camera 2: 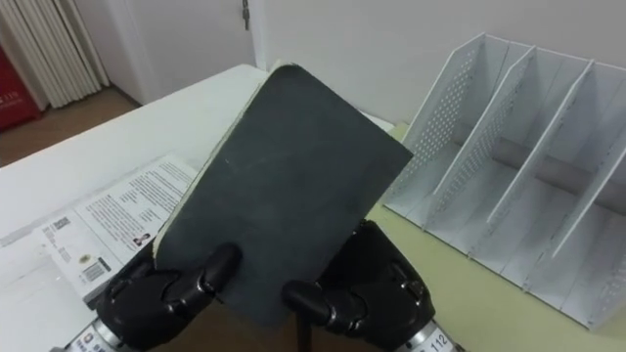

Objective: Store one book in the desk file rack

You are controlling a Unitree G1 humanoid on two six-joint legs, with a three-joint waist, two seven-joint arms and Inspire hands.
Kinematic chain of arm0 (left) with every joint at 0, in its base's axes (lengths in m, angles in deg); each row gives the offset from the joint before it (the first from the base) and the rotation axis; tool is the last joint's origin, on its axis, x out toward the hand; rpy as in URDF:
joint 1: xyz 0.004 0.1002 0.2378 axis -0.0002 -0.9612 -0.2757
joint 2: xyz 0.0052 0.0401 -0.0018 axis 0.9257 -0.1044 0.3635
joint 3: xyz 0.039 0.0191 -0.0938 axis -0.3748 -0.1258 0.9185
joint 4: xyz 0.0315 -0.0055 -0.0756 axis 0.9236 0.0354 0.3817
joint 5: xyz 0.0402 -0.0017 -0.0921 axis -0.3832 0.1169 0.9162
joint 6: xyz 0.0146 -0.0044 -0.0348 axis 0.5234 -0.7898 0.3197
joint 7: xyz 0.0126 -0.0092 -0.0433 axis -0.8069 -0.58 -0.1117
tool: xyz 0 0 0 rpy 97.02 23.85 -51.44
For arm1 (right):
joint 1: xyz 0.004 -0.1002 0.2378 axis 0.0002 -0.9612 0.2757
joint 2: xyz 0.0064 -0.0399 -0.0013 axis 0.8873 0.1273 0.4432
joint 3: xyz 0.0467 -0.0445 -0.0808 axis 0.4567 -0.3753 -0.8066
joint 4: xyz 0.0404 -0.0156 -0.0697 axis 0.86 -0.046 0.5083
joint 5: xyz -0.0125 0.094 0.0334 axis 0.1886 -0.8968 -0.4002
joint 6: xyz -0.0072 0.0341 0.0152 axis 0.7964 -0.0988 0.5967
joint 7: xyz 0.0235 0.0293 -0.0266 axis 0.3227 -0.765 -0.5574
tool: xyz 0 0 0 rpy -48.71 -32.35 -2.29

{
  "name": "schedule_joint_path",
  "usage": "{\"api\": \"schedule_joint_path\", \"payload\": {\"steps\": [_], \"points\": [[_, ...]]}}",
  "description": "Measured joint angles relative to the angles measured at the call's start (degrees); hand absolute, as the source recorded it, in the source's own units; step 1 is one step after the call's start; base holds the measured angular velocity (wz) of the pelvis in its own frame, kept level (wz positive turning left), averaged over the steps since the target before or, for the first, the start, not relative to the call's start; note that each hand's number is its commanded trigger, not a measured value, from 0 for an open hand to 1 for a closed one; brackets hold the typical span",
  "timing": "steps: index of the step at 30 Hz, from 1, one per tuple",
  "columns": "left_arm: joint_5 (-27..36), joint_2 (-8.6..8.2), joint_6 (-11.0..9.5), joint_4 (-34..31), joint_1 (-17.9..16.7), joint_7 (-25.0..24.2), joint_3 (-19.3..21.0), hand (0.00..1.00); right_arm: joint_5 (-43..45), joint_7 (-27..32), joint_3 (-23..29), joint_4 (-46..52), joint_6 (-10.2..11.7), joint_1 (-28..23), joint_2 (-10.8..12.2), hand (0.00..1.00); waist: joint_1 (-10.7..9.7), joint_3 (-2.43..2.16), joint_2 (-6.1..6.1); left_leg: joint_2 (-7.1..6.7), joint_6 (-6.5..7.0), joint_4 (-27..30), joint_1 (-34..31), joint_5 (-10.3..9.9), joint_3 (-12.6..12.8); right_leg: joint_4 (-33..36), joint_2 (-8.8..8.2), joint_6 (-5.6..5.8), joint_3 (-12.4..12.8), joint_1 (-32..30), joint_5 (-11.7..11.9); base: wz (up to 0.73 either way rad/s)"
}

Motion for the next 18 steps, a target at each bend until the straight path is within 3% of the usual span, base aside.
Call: {"api": "schedule_joint_path", "payload": {"steps": [9,18], "points": [[0.2,1.41,0.4,1.8,0.1,-1.9,-0.2,1.00,-0.1,-0.8,-0.3,0.3,-0.3,0.0,-0.8,0.00,0.1,0.23,0.70,0.05,-0.01,-0.3,0.2,0.0,0.0,0.0,0.22,-0.02,0.5,-0.3,0.0,-0.03],[0.2,3.67,1.6,3.4,0.9,-1.9,-0.1,1.00,-0.6,-0.8,-0.9,0.7,-2.8,0.1,-3.4,0.00,0.3,0.24,1.03,0.09,-0.02,-0.5,0.1,0.0,0.0,0.1,0.28,-0.03,0.5,-0.6,0.0,0.00]]}}
